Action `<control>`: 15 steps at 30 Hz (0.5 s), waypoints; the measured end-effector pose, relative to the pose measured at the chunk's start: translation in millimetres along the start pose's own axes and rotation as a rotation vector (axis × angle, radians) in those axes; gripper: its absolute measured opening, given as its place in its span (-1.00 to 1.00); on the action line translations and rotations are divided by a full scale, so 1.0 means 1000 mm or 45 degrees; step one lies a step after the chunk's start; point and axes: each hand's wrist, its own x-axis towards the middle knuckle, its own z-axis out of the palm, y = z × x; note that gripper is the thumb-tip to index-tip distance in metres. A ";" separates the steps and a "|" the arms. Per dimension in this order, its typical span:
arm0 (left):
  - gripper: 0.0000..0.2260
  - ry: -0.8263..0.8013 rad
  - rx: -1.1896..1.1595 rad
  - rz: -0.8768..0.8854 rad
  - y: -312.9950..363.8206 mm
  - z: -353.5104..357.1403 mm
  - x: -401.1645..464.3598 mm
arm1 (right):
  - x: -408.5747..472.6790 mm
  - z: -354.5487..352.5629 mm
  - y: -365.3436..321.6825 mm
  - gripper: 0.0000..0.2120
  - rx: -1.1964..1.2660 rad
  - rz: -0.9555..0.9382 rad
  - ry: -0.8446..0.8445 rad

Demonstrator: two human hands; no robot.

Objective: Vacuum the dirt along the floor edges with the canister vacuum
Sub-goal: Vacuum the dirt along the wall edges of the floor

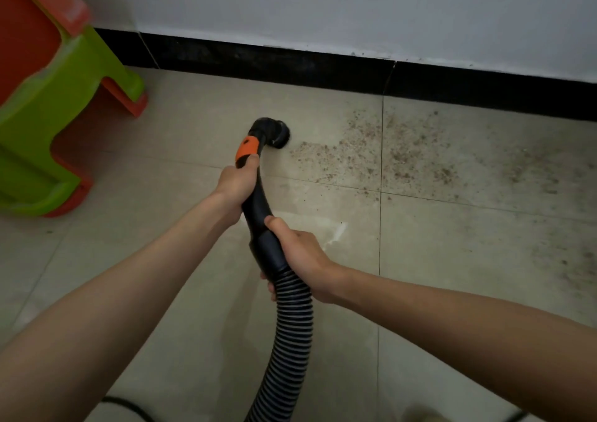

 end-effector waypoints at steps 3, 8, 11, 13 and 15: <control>-0.58 0.038 -0.050 -0.020 -0.001 -0.009 -0.006 | -0.006 0.004 -0.004 -0.56 -0.064 0.028 -0.032; -0.64 -0.114 -0.101 -0.049 0.004 -0.004 -0.024 | -0.019 0.002 -0.003 -0.56 -0.051 0.039 -0.005; -0.60 -0.174 -0.036 -0.017 0.006 0.020 -0.034 | -0.029 -0.010 0.005 -0.53 -0.005 0.040 0.086; -0.56 -0.192 0.028 0.000 0.006 0.037 -0.037 | -0.034 -0.019 0.010 -0.54 0.036 0.039 0.137; -0.53 -0.194 0.074 -0.003 0.004 0.046 -0.038 | -0.036 -0.024 0.013 -0.57 0.064 0.025 0.153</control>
